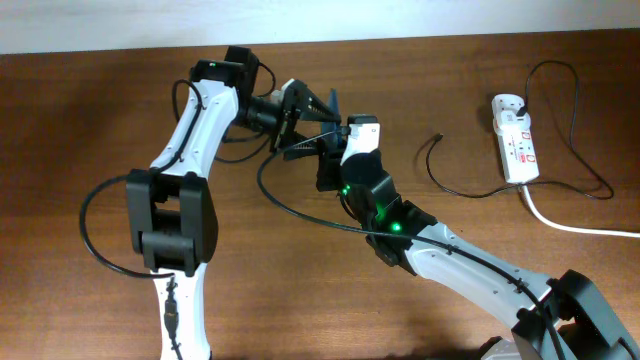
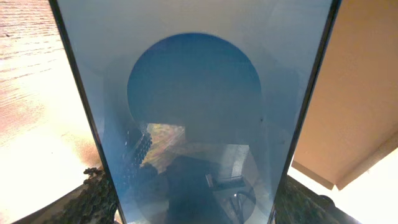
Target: Plug charger to phone and switch on socket
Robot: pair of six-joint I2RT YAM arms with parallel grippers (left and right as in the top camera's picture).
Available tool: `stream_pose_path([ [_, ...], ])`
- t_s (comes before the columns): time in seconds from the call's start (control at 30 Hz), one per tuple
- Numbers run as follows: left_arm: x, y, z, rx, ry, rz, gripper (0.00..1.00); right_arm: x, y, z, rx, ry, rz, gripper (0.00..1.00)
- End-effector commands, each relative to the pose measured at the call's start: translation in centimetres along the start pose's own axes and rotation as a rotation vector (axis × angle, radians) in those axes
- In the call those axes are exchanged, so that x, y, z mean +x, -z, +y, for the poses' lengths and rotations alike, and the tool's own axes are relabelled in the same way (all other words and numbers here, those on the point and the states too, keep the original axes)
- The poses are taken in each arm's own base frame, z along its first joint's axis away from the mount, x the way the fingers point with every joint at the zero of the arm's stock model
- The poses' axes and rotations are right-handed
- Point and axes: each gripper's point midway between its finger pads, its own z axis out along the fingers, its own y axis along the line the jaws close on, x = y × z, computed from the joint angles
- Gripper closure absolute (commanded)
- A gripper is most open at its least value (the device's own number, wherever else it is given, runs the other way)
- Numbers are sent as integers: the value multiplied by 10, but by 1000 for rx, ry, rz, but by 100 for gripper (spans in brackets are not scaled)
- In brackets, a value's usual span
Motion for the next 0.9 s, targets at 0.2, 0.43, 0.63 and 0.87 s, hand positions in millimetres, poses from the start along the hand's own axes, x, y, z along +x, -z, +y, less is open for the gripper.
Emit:
stream_pose_path([
  [0.2, 0, 3, -12, 44, -45, 8, 46, 2, -1, 14, -61, 3, 19, 81],
  [0.43, 0, 3, -12, 44, -45, 7, 44, 9, 0, 26, -136, 3, 61, 88],
  [0.63, -2, 3, -8, 20, -46, -3, 22, 9, 0, 26, -134, 2, 59, 89],
  [0.87, -22, 12, 21, -145, -35, -102, 1, 8, 0, 25, -131, 2, 57, 90],
])
